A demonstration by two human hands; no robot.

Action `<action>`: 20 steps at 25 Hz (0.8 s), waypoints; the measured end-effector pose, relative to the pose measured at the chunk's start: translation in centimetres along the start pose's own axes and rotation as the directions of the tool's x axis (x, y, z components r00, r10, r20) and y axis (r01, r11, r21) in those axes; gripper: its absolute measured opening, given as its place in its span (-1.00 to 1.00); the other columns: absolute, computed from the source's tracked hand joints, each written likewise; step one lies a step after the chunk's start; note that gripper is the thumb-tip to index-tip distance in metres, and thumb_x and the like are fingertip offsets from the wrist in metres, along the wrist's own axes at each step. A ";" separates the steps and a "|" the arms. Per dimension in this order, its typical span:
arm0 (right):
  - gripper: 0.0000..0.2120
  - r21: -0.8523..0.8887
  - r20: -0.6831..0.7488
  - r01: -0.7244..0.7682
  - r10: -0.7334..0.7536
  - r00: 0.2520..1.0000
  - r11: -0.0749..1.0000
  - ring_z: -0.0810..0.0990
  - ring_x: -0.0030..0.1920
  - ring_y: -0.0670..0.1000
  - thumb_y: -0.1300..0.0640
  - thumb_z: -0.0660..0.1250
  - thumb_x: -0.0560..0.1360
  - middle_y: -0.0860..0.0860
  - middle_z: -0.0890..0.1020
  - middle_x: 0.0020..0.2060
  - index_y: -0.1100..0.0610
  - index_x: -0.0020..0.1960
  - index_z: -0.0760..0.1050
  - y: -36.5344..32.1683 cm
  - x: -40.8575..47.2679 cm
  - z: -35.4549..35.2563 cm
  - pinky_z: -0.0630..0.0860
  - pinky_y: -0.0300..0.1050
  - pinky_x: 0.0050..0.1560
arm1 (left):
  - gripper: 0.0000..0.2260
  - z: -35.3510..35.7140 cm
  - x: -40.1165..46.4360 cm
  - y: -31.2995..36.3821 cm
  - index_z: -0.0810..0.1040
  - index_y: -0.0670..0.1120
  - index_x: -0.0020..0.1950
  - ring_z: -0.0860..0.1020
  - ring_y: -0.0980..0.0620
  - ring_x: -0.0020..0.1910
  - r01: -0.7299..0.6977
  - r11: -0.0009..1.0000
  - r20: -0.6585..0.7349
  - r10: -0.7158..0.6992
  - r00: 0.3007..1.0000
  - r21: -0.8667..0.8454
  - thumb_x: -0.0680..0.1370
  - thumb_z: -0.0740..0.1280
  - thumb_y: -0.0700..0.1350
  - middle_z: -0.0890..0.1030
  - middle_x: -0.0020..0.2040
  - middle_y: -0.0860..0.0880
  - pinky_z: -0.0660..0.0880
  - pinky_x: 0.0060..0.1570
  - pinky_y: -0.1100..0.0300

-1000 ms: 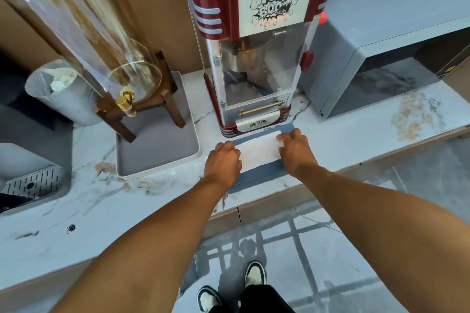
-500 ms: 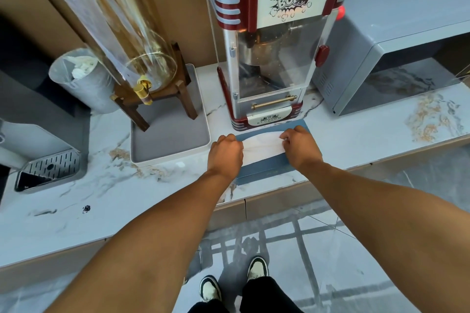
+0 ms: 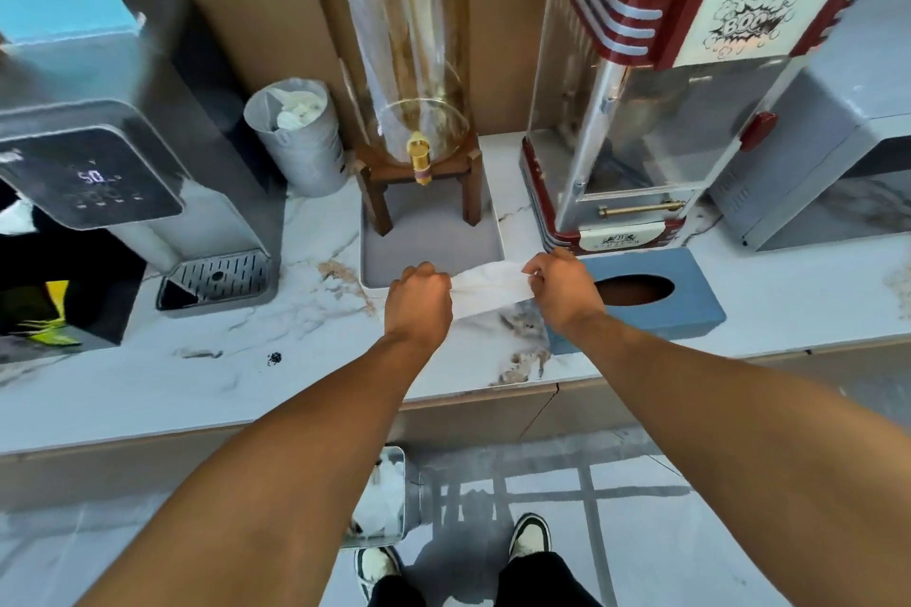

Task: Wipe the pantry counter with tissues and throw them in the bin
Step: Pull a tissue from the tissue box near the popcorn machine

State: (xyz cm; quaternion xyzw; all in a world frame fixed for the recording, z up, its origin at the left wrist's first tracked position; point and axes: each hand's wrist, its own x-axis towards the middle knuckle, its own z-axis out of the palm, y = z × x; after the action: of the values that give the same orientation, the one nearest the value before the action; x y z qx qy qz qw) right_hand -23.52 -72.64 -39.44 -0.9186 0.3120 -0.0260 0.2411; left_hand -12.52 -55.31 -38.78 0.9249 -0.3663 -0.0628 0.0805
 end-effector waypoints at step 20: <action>-0.77 0.054 0.089 0.112 -0.116 0.989 0.992 0.58 0.10 0.15 0.25 0.24 0.61 0.13 0.53 0.12 0.07 0.07 0.66 -27.1 0.5 19.8 0.47 -0.19 0.09 | -0.81 -1.0 -5.7 -32.9 0.63 -0.19 -0.02 0.56 -0.21 0.01 0.201 0.978 0.026 -0.200 0.980 -0.051 0.51 0.26 -0.37 0.59 0.01 -0.16 0.51 -0.05 0.00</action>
State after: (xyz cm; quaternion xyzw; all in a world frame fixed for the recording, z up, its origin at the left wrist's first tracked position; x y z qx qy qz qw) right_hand -4.02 -45.83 -44.49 -0.9290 0.2469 -0.0050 0.2757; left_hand 5.48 -27.70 -43.90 0.9538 -0.2704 -0.0901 0.0947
